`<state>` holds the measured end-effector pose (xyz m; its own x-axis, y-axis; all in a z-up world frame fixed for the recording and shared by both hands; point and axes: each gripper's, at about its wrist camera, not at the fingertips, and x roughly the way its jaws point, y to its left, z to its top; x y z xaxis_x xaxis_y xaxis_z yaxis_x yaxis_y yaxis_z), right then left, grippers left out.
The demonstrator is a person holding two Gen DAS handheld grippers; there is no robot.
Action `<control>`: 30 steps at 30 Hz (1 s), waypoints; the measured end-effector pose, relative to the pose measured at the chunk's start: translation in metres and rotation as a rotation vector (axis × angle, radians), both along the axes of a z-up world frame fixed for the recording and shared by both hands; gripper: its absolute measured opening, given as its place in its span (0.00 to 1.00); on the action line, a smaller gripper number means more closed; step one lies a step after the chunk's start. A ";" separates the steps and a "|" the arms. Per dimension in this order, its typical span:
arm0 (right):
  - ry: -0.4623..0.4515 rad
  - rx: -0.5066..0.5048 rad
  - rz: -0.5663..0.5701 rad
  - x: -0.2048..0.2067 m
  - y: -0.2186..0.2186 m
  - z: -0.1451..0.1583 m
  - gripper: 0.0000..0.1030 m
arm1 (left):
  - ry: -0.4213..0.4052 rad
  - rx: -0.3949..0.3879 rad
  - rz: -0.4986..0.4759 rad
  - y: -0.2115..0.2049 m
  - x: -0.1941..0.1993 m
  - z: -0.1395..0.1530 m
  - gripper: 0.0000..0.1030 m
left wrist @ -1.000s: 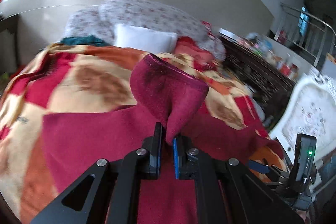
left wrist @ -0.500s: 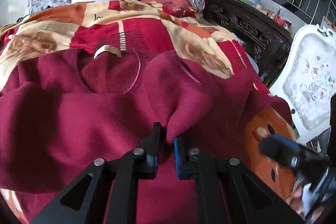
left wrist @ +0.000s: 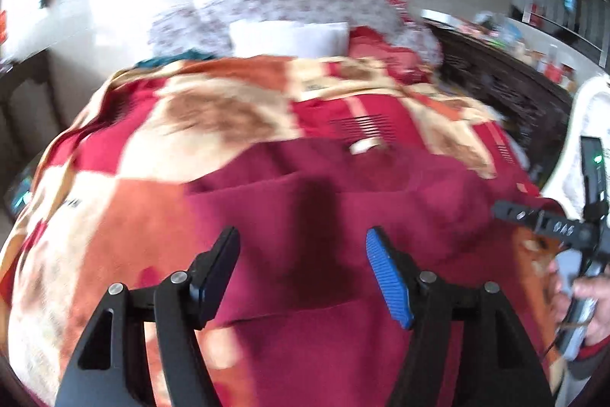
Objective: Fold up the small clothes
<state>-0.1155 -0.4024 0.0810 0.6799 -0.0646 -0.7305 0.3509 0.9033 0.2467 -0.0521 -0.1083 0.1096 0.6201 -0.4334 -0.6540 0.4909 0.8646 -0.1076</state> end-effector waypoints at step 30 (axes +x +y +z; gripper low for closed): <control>-0.075 -0.149 -0.044 -0.050 -0.018 0.033 0.06 | 0.238 -0.108 0.173 0.022 0.135 -0.040 0.73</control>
